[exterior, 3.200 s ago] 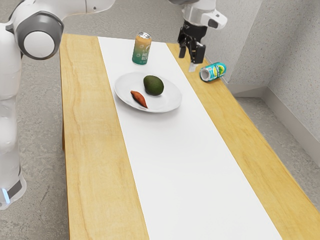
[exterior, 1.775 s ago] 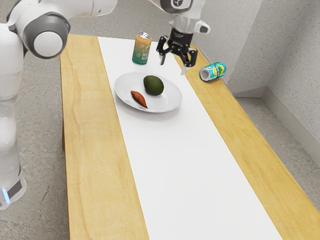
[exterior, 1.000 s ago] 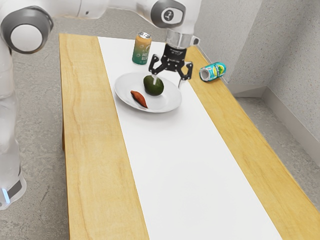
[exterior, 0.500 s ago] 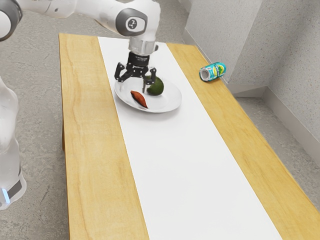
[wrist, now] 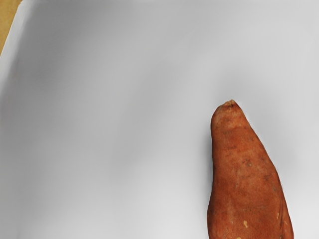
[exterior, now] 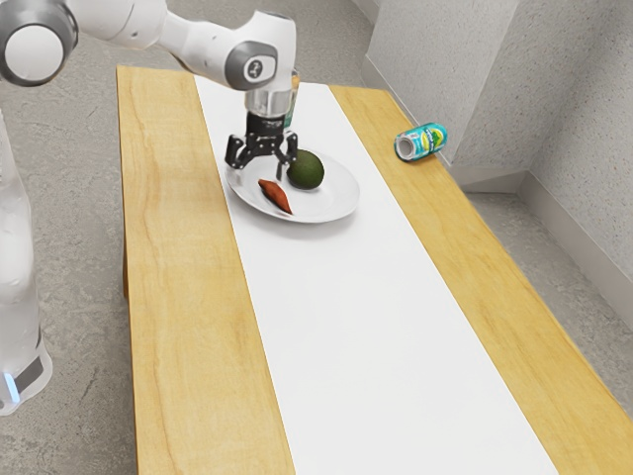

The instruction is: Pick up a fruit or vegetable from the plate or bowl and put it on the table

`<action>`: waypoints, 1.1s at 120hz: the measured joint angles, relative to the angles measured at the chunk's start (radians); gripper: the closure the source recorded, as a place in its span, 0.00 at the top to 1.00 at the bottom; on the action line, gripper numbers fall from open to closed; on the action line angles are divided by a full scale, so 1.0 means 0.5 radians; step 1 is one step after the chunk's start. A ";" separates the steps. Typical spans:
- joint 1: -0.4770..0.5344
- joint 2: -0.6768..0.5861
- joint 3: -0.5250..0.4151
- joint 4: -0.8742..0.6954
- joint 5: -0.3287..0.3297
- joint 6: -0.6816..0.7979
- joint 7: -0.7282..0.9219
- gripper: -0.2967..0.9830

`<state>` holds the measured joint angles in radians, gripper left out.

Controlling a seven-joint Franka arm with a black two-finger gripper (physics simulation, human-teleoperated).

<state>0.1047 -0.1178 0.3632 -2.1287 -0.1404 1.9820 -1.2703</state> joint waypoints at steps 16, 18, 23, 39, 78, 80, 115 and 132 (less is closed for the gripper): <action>0.000 0.077 0.001 0.041 -0.028 0.045 0.001 0.77; 0.000 0.084 0.001 0.044 -0.032 0.049 0.001 0.77; -0.003 0.101 0.001 0.050 -0.039 0.058 0.001 0.77; -0.016 0.171 0.001 0.103 -0.052 0.075 0.002 0.76; -0.069 0.280 0.024 0.138 -0.093 0.100 0.004 0.71; -0.070 0.282 0.024 0.138 -0.094 0.102 0.004 0.71; -0.052 0.324 0.024 0.159 -0.101 0.111 0.004 0.41; -0.063 0.338 0.028 0.197 -0.097 0.108 0.004 0.35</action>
<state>0.0730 0.0512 0.3771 -2.0302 -0.1886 2.0362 -1.2683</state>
